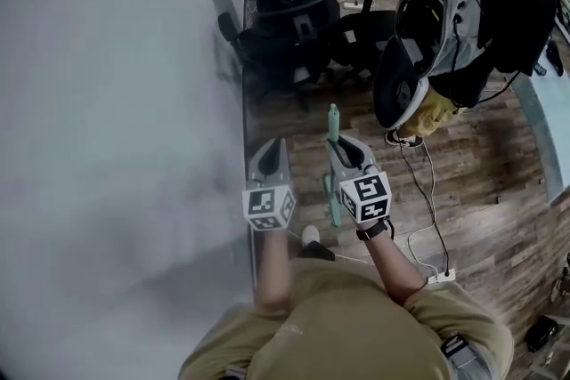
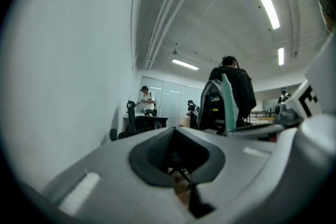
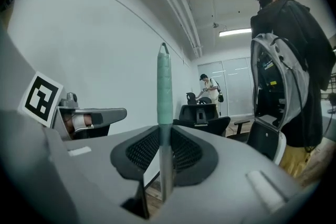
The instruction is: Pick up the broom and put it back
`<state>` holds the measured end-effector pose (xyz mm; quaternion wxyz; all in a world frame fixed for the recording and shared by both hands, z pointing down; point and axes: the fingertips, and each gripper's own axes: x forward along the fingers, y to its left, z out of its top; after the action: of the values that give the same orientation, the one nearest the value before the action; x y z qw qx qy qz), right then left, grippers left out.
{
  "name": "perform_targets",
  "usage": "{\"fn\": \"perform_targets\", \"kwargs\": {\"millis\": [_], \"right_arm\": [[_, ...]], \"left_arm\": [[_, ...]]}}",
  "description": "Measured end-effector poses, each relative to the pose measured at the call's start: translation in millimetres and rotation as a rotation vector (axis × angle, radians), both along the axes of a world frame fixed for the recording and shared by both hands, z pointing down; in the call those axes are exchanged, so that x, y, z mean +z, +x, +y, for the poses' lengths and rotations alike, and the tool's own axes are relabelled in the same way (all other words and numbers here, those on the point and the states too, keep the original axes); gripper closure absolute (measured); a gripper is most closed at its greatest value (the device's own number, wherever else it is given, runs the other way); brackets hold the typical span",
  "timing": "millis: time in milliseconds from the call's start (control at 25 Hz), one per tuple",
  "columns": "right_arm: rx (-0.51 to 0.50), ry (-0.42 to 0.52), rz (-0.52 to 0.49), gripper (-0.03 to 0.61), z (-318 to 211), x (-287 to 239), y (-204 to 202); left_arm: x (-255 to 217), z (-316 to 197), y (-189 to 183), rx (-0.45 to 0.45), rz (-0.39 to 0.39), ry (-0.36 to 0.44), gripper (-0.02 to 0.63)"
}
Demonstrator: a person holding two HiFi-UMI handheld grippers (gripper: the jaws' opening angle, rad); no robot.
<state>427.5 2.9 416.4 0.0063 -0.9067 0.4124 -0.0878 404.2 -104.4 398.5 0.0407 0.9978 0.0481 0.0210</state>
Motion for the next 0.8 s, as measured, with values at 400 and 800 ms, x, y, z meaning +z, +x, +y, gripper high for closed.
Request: {"fn": "perform_targets", "kwargs": {"millis": [400, 800], "right_arm": [[0.098, -0.079, -0.082, 0.5, -106.8, 81.7, 140.4], [0.019, -0.109, -0.216, 0.499, -172.4, 154.1, 239.6]], "left_arm": [[59.9, -110.9, 130.5, 0.05, -0.043, -0.031, 0.611], [144.3, -161.0, 200.8, -0.007, -0.229, -0.078, 0.611]]}}
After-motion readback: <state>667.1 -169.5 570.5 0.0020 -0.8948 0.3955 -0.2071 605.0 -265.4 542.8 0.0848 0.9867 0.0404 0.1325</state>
